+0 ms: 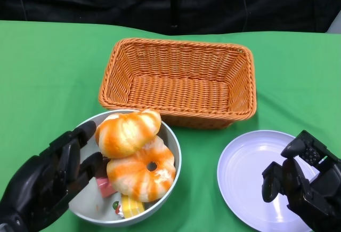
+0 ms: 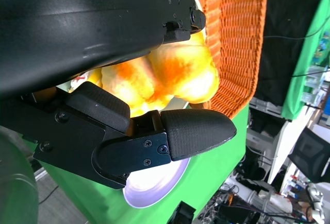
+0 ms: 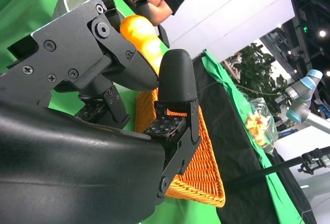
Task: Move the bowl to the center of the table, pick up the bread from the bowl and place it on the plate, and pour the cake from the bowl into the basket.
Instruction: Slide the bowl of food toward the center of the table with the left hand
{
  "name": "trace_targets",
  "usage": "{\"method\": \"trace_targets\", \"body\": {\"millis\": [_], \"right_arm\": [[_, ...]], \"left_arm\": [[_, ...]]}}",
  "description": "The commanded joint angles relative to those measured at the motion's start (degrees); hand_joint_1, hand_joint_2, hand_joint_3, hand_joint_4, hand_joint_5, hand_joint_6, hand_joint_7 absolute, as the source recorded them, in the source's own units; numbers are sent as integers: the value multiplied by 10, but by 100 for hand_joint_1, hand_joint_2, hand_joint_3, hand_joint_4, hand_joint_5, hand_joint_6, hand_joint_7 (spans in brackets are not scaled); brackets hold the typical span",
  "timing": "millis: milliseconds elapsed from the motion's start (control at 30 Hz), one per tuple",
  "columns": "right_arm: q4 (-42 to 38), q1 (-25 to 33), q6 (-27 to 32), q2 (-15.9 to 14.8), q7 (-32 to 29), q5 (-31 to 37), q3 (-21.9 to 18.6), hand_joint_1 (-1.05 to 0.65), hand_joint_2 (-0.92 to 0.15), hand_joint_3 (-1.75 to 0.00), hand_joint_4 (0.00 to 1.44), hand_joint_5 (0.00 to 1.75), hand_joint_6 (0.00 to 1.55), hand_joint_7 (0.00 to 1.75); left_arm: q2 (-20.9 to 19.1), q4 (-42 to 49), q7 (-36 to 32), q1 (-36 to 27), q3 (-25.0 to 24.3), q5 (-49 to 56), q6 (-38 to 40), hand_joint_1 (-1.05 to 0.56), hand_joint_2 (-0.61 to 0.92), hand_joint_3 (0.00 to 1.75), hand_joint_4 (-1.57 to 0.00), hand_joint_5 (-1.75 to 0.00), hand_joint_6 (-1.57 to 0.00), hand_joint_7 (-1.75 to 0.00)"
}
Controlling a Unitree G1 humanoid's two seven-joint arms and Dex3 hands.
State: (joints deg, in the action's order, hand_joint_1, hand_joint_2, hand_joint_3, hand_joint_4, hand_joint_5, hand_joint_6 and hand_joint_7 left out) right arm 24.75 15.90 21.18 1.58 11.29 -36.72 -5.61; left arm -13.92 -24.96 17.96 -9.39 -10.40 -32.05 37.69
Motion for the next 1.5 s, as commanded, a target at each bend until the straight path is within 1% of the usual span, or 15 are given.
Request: {"method": "trace_targets", "body": {"millis": [33,333,467,767,967,1233,1367,1500], "right_arm": [[6,3,-1,-5,-1,-5,-5,-7,-51,-127,91,175,82,157],[3,1,-2,-6,2,-4,-7,-7,-51,-128,91,175,82,157],[4,1,-2,-7,2,-3,-7,-7,-50,-129,90,175,82,157],[0,0,-7,-6,3,3,-4,-7,-51,-129,91,175,82,156],[0,0,-7,-6,4,3,-4,-7,-51,-128,91,175,82,156],[-1,-1,-6,-5,3,1,-4,-7,-51,-127,90,175,82,157],[1,-1,-4,-3,1,-2,-4,-7,-51,-127,91,175,82,157],[-1,-1,-5,-4,3,-1,-5,-7,-51,-127,90,175,82,157]], "left_arm": [[-18,-22,8,-8,-21,-12,-3,-105,92,81,0,0,0,0],[-51,-58,-9,-15,-50,-7,9,-105,92,82,0,0,0,0],[-61,-66,-22,-17,-54,8,12,-105,92,83,0,0,0,0],[-45,-38,-43,-18,-34,60,-13,-100,92,83,0,0,0,0],[-39,-37,-39,-18,-34,70,-15,-101,92,82,0,0,0,0],[-30,13,-40,-18,-2,138,-82,-99,92,81,0,0,0,0],[-32,14,-41,-23,12,168,-111,-100,92,80,0,0,0,0],[-32,4,-40,-27,11,179,-117,-102,92,79,0,0,0,0]]}}
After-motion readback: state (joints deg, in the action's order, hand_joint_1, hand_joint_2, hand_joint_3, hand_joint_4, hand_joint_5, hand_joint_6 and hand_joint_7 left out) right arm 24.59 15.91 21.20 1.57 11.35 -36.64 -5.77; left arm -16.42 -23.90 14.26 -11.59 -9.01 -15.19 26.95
